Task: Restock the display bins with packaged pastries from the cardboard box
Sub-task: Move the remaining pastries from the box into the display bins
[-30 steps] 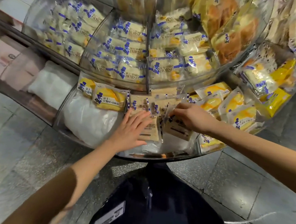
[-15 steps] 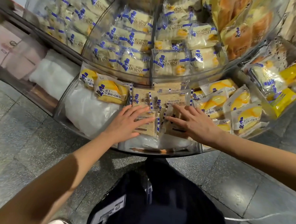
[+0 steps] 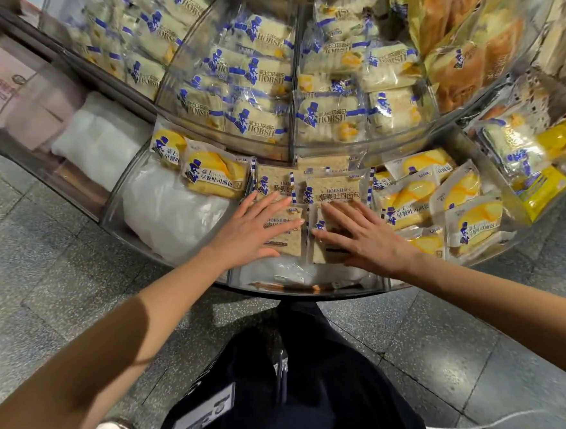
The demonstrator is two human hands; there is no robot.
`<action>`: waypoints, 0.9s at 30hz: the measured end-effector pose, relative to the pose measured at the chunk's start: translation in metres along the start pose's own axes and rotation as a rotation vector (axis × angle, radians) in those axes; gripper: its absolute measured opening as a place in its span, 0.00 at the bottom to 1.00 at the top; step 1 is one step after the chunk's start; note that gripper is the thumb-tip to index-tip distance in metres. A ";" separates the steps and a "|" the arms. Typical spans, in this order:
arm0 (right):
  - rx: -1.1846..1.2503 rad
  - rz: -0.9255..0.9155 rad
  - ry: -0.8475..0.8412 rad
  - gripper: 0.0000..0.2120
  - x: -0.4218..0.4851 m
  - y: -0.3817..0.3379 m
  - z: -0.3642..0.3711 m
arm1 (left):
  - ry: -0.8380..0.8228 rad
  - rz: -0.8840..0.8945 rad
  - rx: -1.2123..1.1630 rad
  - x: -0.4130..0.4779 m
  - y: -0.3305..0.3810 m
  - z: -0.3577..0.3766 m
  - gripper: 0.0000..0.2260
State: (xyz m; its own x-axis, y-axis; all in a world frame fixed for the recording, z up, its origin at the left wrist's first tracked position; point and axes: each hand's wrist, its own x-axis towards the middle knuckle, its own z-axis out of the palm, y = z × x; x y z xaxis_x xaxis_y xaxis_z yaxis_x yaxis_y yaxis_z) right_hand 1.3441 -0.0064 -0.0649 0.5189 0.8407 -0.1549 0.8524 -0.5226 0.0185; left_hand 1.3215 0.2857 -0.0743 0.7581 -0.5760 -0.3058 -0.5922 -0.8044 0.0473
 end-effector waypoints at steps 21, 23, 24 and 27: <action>-0.024 0.038 -0.041 0.53 0.007 0.006 -0.014 | -0.050 0.013 -0.075 0.002 -0.004 -0.010 0.40; -0.047 0.076 -0.058 0.56 0.004 0.004 -0.016 | -0.032 0.034 -0.083 -0.001 -0.006 -0.012 0.40; -0.061 0.094 -0.067 0.57 0.001 0.003 -0.017 | -0.024 0.046 -0.078 -0.002 -0.006 -0.013 0.40; -0.097 0.124 -0.078 0.58 -0.005 -0.005 -0.018 | -0.013 0.060 -0.052 -0.004 -0.008 -0.016 0.40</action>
State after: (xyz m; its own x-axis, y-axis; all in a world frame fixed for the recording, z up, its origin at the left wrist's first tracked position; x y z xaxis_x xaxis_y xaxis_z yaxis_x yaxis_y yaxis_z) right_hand 1.3388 -0.0055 -0.0463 0.6168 0.7553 -0.2217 0.7865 -0.6023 0.1366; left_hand 1.3275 0.2920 -0.0578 0.7176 -0.6220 -0.3132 -0.6214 -0.7750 0.1154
